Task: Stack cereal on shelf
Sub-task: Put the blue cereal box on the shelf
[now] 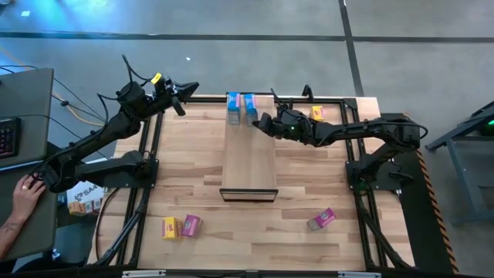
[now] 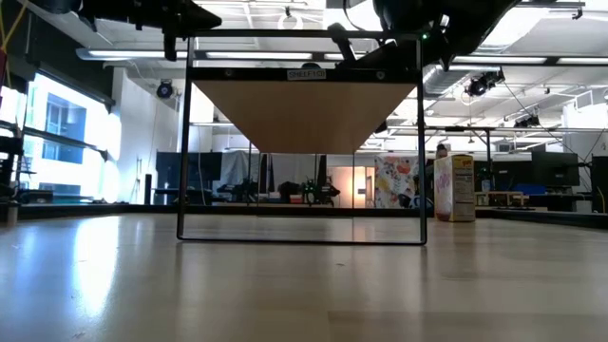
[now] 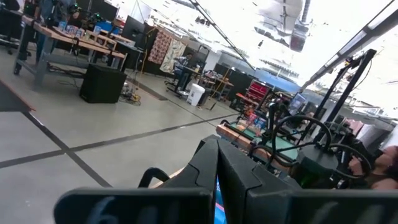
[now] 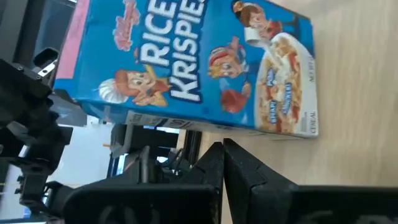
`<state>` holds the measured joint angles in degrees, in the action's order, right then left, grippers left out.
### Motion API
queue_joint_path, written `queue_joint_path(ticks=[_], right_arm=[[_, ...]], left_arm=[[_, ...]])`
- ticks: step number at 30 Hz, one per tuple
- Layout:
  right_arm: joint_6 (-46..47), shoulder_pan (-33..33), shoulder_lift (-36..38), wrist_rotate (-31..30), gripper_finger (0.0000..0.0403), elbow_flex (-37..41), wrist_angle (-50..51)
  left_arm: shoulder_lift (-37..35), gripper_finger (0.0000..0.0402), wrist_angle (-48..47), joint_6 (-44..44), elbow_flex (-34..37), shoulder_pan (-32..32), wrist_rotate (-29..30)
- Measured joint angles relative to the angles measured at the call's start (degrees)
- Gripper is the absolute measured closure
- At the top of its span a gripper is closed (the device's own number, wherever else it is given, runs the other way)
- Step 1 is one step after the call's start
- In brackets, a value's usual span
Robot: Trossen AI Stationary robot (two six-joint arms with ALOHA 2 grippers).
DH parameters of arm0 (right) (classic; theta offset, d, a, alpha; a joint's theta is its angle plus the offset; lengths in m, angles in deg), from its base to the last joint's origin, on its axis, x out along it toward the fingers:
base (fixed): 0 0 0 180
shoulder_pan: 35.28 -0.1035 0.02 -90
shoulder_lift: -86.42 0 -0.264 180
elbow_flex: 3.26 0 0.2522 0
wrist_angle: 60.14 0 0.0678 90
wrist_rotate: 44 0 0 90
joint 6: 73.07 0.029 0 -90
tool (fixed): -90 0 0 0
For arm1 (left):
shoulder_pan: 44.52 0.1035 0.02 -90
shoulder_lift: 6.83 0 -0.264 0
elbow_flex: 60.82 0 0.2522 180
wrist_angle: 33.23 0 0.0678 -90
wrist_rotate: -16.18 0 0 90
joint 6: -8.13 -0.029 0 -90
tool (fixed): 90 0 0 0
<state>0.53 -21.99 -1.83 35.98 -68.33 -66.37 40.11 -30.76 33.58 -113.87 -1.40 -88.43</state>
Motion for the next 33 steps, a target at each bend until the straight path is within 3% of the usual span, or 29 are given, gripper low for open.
queue_joint_path(ticks=[28, 33], right_arm=[[-3.6, -0.3, 0.3, 4.0, 0.0403, 0.0, -0.4], [-4.7, -0.2, 1.5, 7.7, 0.0403, 0.0, 4.4]], left_arm=[[0.0, 0.0401, 0.9, 1.6, 0.0, 0.0, 0.0], [0.0, 0.0401, 0.7, 2.4, 0.0, 0.0, 0.0]])
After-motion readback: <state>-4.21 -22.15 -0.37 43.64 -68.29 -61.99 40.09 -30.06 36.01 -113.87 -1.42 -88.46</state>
